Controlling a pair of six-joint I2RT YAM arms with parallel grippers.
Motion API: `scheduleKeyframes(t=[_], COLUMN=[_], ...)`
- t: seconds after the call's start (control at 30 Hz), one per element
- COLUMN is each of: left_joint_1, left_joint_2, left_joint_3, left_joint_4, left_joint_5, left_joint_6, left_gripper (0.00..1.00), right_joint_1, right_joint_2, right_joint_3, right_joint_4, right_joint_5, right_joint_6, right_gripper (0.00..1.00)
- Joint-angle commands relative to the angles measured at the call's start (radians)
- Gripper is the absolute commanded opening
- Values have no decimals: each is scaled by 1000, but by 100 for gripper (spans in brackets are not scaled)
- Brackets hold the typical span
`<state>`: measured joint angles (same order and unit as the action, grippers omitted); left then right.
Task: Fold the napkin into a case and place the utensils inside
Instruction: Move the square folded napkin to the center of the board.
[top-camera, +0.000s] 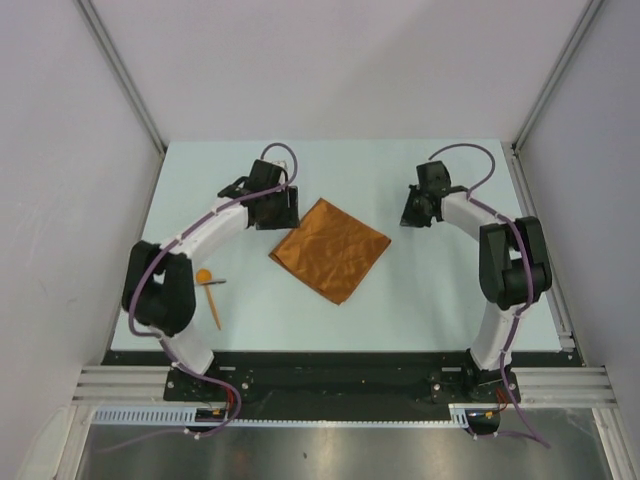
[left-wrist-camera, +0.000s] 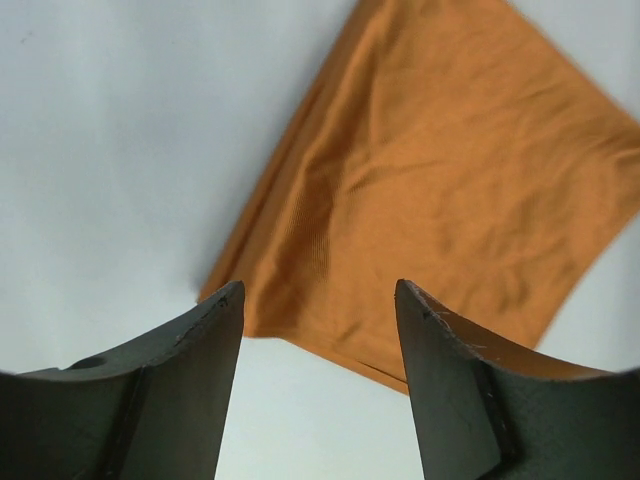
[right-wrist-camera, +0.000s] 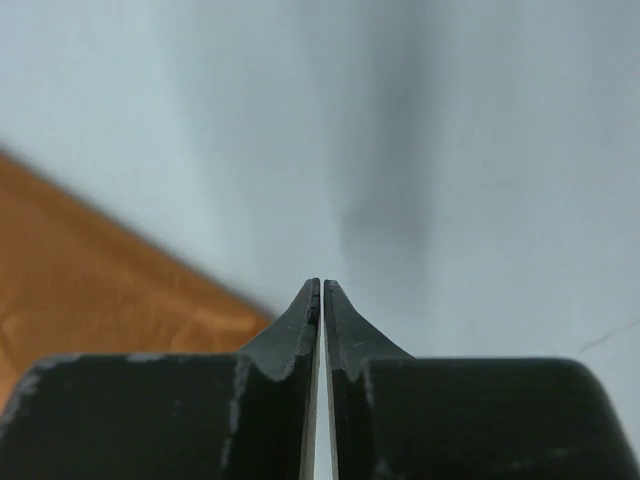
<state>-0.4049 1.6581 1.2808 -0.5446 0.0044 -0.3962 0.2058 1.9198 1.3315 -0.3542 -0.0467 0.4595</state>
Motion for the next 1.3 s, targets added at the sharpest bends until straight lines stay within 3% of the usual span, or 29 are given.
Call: scheduleKeyframes(t=[0.0,0.13,0.37,0.67,0.9,1.03,1.1,1.27], left_joint_1=[64,185,213,216,216,216,215,207], left_joint_2=[78,146,232,146,45,66,141,197], left_joint_3=[52,51,15,-64,-98,-83,-45,-34], left_joint_4=[-71,-44,-12,41,113,118,40,-3], left_joint_5=[24,170,293,253,220,296,339,318], left_joint_6=[152,190,220,209,180,192,227,246], left_gripper=[67,65,59,61,68,70,69,65], right_joint_1=[79,162,253,276,288,291,294,293], right_joint_2=[-192,-304,-369,-372,-347,-347,-344,-346], right_joint_3=[-142,-331,-440,-468,-482,-485,-482,-485], right_joint_4=[-33,38,116,178,189,192,190,201], right_joint_5=[-172,-263,-349,-372,-367,-367,-369,-383], right_joint_6=[-35,-19,36,41,30,25,24,24], right_gripper=[12,23,22,20,20,20,19,19])
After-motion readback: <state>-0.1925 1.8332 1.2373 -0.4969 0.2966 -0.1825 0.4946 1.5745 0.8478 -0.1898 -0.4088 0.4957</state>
